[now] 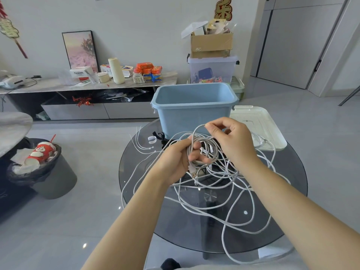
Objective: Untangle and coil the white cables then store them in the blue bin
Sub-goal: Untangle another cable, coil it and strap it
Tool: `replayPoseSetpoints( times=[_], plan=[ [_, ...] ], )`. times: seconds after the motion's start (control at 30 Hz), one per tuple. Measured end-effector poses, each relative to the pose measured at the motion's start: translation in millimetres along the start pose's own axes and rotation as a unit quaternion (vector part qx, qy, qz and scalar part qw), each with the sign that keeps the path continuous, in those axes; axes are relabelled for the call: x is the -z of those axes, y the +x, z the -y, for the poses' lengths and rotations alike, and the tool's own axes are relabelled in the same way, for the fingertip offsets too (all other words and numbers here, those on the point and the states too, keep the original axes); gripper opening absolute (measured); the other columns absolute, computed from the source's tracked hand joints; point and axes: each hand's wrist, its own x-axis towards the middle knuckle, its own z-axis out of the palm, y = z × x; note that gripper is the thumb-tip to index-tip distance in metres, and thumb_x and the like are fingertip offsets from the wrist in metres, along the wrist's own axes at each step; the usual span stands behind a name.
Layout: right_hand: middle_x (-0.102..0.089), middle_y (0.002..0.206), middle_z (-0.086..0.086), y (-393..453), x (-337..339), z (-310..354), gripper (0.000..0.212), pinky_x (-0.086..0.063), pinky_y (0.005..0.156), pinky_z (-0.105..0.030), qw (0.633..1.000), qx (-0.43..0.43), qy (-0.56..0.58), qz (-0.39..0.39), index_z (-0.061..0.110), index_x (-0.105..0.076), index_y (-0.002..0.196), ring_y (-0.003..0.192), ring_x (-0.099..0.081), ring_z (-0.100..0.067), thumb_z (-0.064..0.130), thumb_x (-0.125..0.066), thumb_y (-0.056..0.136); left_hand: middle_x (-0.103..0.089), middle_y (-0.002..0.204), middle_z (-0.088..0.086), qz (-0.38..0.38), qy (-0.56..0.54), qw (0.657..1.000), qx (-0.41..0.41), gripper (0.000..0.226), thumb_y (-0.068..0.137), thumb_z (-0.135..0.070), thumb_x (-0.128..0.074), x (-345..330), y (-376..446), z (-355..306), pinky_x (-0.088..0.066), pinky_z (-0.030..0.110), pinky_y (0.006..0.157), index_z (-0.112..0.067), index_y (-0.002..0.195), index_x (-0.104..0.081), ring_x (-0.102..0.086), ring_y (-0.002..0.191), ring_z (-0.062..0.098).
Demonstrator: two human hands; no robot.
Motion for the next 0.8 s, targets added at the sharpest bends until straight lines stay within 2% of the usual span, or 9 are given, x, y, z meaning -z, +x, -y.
replayPoseSetpoints(
  times=[0.07,0.17,0.3,0.4,0.5,0.6,0.67,0.73,0.8],
  plan=[
    [-0.061,0.069,0.015,3.0,0.6,-6.0,0.008,-0.039,0.062,-0.013,0.999,-0.040,0.012,-0.011,0.021,-0.069,0.081,0.056,-0.050,0.007,0.026,-0.066,0.086,-0.031,0.039,-0.006,0.002,-0.053,0.999,0.013,0.040,0.103,-0.026,-0.025,0.3,1.4,0.8,-0.041,0.034,0.077,-0.011,0.070,-0.042,-0.054,0.047,0.019],
    [-0.063,0.066,0.007,5.1,2.5,-13.4,0.010,-0.040,0.059,-0.021,0.996,-0.078,0.025,-0.031,0.019,-0.069,0.081,0.049,-0.047,0.002,0.027,-0.066,0.087,-0.026,0.039,-0.008,0.005,-0.059,0.998,0.020,0.041,0.102,-0.031,-0.029,0.4,2.3,2.8,-0.040,0.032,0.079,-0.010,0.070,-0.043,-0.043,0.043,0.016],
    [-0.061,0.059,0.005,6.9,4.5,-17.2,0.010,-0.041,0.060,-0.023,0.995,-0.088,-0.002,-0.038,0.021,-0.069,0.080,0.054,-0.051,-0.003,0.027,-0.066,0.087,-0.025,0.041,-0.009,-0.006,-0.092,0.996,0.013,0.040,0.102,-0.032,-0.030,1.1,2.9,0.7,-0.048,0.022,0.063,-0.010,0.071,-0.044,-0.034,0.040,0.011],
    [-0.060,0.056,0.006,5.9,7.8,-19.4,0.011,-0.035,0.054,-0.021,0.990,-0.117,-0.063,0.049,0.025,-0.070,0.084,0.043,-0.048,0.002,0.033,-0.064,0.087,-0.026,0.043,-0.010,-0.033,-0.159,0.987,-0.003,0.040,0.102,-0.034,-0.032,6.9,5.2,0.0,-0.044,0.019,0.057,-0.010,0.072,-0.046,-0.032,0.040,0.008],
    [-0.049,0.050,0.006,1.9,11.3,-21.8,0.018,-0.032,0.049,-0.022,0.971,-0.158,-0.098,0.149,0.028,-0.071,0.090,0.035,-0.039,-0.003,0.036,-0.054,0.093,-0.031,0.043,-0.008,-0.080,-0.239,0.967,-0.040,0.037,0.102,-0.027,-0.033,20.3,7.8,-2.5,-0.046,0.024,0.071,-0.011,0.071,-0.045,-0.036,0.040,0.008],
    [-0.034,0.049,0.005,-0.2,13.1,-19.1,0.028,-0.031,0.041,-0.020,0.931,-0.288,0.056,0.219,0.013,-0.068,0.093,0.038,-0.030,-0.007,0.030,-0.047,0.099,-0.039,0.045,-0.007,-0.144,-0.300,0.941,-0.058,0.030,0.102,-0.022,-0.036,39.5,11.0,-5.1,-0.046,0.019,0.058,-0.013,0.074,-0.043,-0.042,0.044,0.009],
    [-0.031,0.045,0.007,0.3,14.4,-14.6,0.026,-0.040,0.039,-0.020,0.887,-0.352,0.171,0.244,0.005,-0.063,0.093,0.035,-0.030,-0.004,0.022,-0.044,0.100,-0.044,0.048,-0.006,-0.178,-0.336,0.923,-0.064,0.023,0.101,-0.017,-0.038,47.6,12.5,-4.3,-0.049,0.020,0.054,-0.014,0.078,-0.042,-0.048,0.049,0.010],
    [-0.032,0.046,0.005,-0.3,15.1,-8.6,0.020,-0.052,0.043,-0.027,0.839,-0.400,0.273,0.247,0.003,-0.058,0.094,0.036,-0.036,-0.004,0.015,-0.043,0.099,-0.048,0.048,-0.006,-0.202,-0.350,0.912,-0.073,0.027,0.102,-0.017,-0.037,51.0,12.5,-3.2,-0.053,0.021,0.054,-0.014,0.075,-0.043,-0.057,0.048,0.012],
    [-0.036,0.049,0.001,-0.6,15.1,-5.1,0.019,-0.059,0.055,-0.040,0.787,-0.436,0.378,0.218,-0.002,-0.055,0.095,0.041,-0.046,-0.007,0.010,-0.041,0.099,-0.050,0.046,-0.006,-0.223,-0.341,0.909,-0.087,0.031,0.103,-0.019,-0.035,49.9,10.9,-4.3,-0.055,0.025,0.062,-0.014,0.073,-0.044,-0.063,0.050,0.013]
  ],
)
